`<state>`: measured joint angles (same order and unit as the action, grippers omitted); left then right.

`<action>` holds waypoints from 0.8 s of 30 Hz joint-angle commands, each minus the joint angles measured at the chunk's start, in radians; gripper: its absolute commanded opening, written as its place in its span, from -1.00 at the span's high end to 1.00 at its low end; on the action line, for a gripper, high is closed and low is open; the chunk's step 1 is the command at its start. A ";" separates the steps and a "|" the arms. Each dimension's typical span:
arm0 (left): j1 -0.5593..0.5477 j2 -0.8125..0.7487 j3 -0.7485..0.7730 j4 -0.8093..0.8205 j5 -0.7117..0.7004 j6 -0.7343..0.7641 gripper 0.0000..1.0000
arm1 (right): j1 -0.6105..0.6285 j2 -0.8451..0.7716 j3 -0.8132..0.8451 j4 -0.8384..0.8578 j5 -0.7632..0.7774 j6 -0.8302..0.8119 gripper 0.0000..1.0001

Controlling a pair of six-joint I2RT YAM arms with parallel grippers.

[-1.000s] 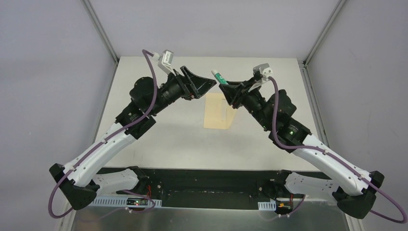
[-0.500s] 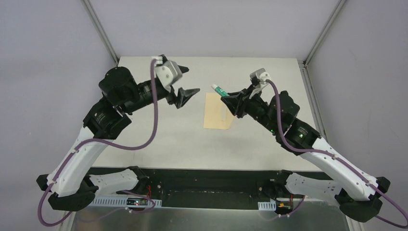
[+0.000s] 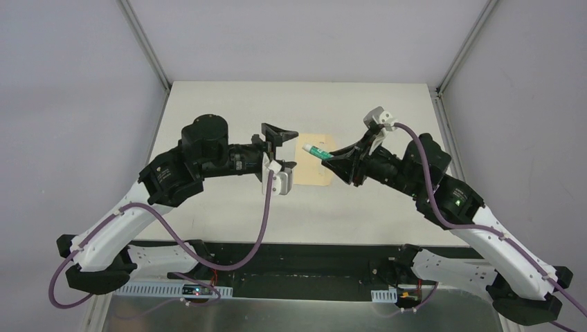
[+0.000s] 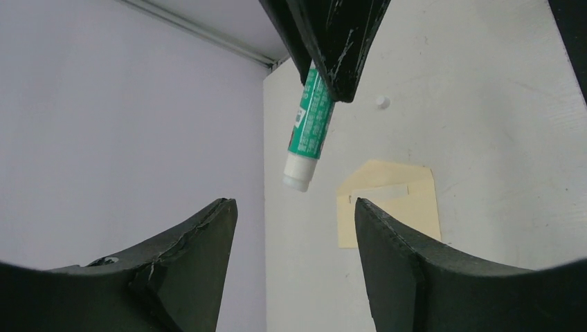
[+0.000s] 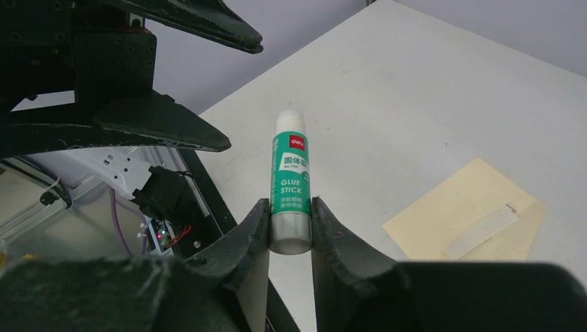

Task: Place the letter into the envelope and seal it
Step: Adjust the solid glue.

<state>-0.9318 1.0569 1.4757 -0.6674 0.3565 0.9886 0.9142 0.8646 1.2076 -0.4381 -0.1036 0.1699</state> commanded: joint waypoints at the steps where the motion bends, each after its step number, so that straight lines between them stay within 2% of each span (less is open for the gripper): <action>1: -0.066 0.004 -0.019 0.035 -0.044 0.146 -0.28 | -0.001 0.010 0.042 -0.016 -0.065 -0.005 0.98; 24: -0.094 0.044 -0.029 0.089 -0.029 0.082 -0.22 | 0.001 0.021 0.089 -0.019 -0.154 -0.002 0.98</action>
<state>-1.0157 1.1057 1.4441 -0.6300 0.3153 1.0904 0.9142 0.8948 1.2419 -0.4835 -0.2298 0.1711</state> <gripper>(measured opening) 0.621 0.262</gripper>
